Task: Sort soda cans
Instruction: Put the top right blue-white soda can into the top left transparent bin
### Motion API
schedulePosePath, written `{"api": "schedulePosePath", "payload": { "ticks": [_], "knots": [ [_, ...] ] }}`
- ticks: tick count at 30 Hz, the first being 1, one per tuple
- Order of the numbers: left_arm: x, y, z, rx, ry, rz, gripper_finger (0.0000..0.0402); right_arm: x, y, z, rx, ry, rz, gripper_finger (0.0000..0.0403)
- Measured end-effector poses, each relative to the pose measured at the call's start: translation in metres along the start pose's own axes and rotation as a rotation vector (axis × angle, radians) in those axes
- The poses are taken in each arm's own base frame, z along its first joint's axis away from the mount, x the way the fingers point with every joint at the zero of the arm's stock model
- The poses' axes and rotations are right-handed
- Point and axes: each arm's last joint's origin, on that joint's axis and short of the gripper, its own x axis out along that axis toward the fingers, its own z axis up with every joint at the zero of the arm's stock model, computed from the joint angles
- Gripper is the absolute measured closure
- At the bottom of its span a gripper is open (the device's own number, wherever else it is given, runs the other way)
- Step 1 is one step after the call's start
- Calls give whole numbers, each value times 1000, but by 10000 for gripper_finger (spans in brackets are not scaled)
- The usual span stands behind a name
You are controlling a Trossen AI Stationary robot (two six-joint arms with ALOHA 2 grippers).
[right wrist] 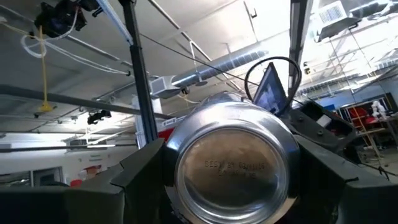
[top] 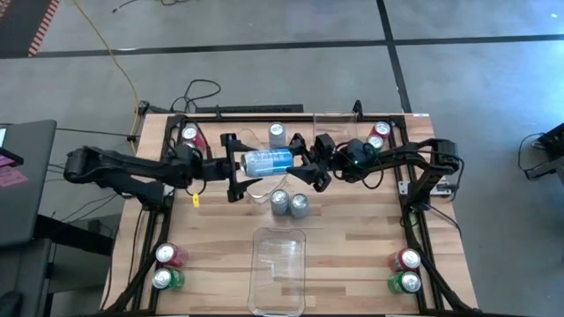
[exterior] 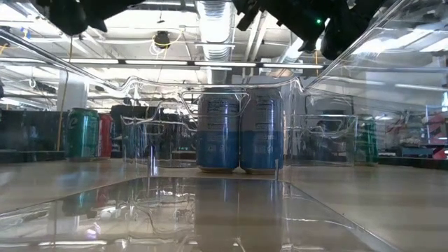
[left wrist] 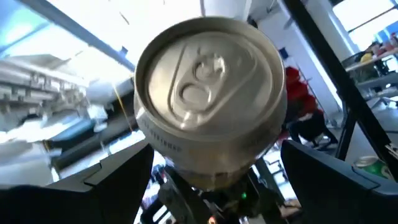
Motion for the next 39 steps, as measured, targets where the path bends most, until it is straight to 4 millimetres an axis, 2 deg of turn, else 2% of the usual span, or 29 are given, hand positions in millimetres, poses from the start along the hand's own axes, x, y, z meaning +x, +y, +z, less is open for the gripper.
{"api": "schedulePosePath", "payload": {
  "ticks": [5, 12, 17, 20, 25, 30, 34, 39],
  "knots": [
    [7, -2, -5, 11, -44, 3, 56, 1, 1, -5, -20, 23, -7, 106],
    [23, -4, -9, -13, -76, -61, 56, -2, -14, -19, 11, 23, -16, 106],
    [22, -2, -6, -38, -87, -61, 60, -3, -25, -29, 54, 27, -13, 106],
    [21, 0, -2, -53, -73, -60, 81, -3, -27, -29, 61, 30, -18, 106],
    [16, 3, 3, -56, 44, -79, 118, -3, -30, -32, 66, 70, -30, 98],
    [4, 7, 9, -48, 221, -97, 118, -9, -42, -36, 99, 174, -66, 52],
    [-12, 12, 18, -8, 364, -68, 106, -12, -52, -27, 113, 223, -144, 11],
    [-32, 23, 24, 20, 564, 46, 107, -22, -65, -15, 163, 338, -267, 20]
  ]
}}
